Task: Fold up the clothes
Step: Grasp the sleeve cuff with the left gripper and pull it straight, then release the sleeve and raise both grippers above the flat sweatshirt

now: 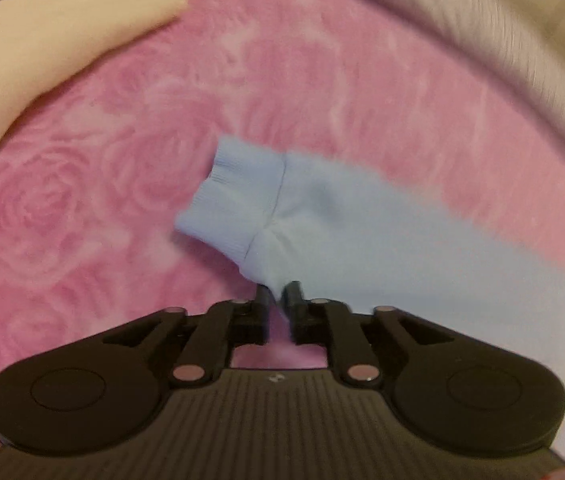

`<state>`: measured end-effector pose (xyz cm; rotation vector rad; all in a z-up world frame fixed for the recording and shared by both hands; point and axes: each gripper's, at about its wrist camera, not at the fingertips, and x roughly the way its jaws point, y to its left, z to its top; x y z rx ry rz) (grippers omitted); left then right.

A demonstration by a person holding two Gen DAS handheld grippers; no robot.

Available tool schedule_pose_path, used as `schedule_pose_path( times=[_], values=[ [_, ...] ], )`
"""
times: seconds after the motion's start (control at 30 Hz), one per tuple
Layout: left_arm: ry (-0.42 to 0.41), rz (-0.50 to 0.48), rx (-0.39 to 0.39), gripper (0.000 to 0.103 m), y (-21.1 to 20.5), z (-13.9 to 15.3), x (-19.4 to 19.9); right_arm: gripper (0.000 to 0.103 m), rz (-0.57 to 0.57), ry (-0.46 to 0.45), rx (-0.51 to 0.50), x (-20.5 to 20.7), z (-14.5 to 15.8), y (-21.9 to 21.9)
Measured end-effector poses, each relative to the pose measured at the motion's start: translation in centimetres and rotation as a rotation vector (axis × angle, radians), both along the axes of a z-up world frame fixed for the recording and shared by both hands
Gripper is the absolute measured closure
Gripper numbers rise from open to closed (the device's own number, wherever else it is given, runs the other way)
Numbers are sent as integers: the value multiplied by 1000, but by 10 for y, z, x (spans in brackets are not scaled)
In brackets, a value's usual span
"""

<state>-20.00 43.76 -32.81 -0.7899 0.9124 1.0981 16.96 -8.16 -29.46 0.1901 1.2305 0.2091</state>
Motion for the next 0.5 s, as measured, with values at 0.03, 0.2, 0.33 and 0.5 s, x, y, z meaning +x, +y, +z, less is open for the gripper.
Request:
schedule_pose_path(
  times=[0.03, 0.2, 0.33, 0.5],
  values=[
    [41, -24, 11, 82, -3, 2, 2, 31, -1, 9, -1, -1, 0, 0],
    [243, -121, 48, 72, -36, 39, 5, 29, -11, 2, 1, -14, 22, -16],
    [197, -239, -83, 72, -94, 78, 6, 28, 6, 14, 2, -31, 49, -33],
    [90, -503, -197, 65, -209, 129, 43, 24, 137, -13, -20, -63, 88, -46]
  ],
)
